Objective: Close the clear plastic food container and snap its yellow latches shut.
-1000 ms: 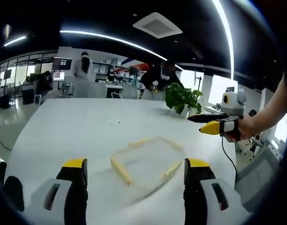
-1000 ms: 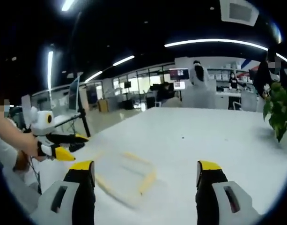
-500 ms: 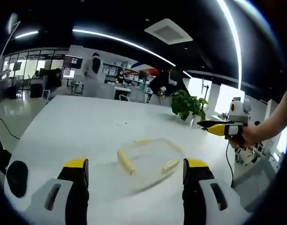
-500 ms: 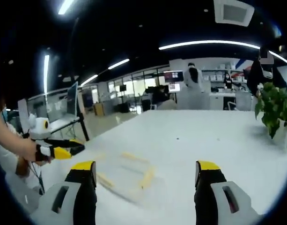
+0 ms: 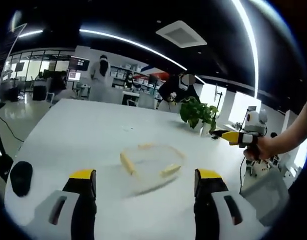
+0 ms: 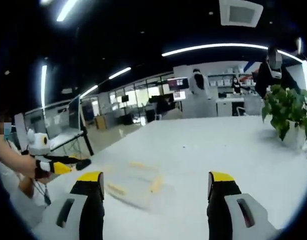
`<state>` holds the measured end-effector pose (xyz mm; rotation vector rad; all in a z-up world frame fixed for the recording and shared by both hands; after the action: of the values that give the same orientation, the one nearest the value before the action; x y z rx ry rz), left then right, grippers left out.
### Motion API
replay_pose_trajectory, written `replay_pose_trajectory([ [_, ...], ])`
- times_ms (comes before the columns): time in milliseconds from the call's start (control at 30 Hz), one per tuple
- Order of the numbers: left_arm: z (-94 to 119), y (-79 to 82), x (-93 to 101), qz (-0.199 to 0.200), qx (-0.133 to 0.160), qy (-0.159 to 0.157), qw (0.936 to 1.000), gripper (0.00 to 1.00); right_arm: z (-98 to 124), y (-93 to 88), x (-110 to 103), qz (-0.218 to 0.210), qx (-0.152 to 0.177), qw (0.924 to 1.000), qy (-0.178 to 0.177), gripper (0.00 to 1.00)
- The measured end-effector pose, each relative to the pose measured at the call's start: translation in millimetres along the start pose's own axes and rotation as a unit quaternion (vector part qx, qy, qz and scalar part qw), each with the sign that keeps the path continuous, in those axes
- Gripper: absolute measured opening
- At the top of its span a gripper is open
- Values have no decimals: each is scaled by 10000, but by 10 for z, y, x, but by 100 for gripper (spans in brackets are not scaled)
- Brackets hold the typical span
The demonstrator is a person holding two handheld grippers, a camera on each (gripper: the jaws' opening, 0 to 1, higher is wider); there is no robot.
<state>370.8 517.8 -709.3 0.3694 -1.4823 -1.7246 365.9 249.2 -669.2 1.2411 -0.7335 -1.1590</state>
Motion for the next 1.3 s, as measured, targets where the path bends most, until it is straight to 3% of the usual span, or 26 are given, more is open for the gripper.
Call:
replay_pose_trajectory([
  [433,153,-61,180,96,36,-53,9999,77,330,-88,117,-237,56,9993,-287,85],
  [833,239,-294,383,206,-86,-141,9997,76,619,-235,124,-283,-51,9990,-329,85],
  [1300,342,-325,579,88,-12,-167,9998,76,824,-317,10,-155,-136,9996,-183,85],
])
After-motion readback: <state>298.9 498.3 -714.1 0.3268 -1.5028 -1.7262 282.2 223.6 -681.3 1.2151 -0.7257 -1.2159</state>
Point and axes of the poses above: the point that each gripper's makers call its tool centre point, and the gripper's own axes: z roughly backward along the fingers, x roughly to its right, y roughly out of its top, the point moved 1 cm from there along z, roughly backward along the fingers, and after that the axes turned 4 degrees about -y, right-handed, at the moved point
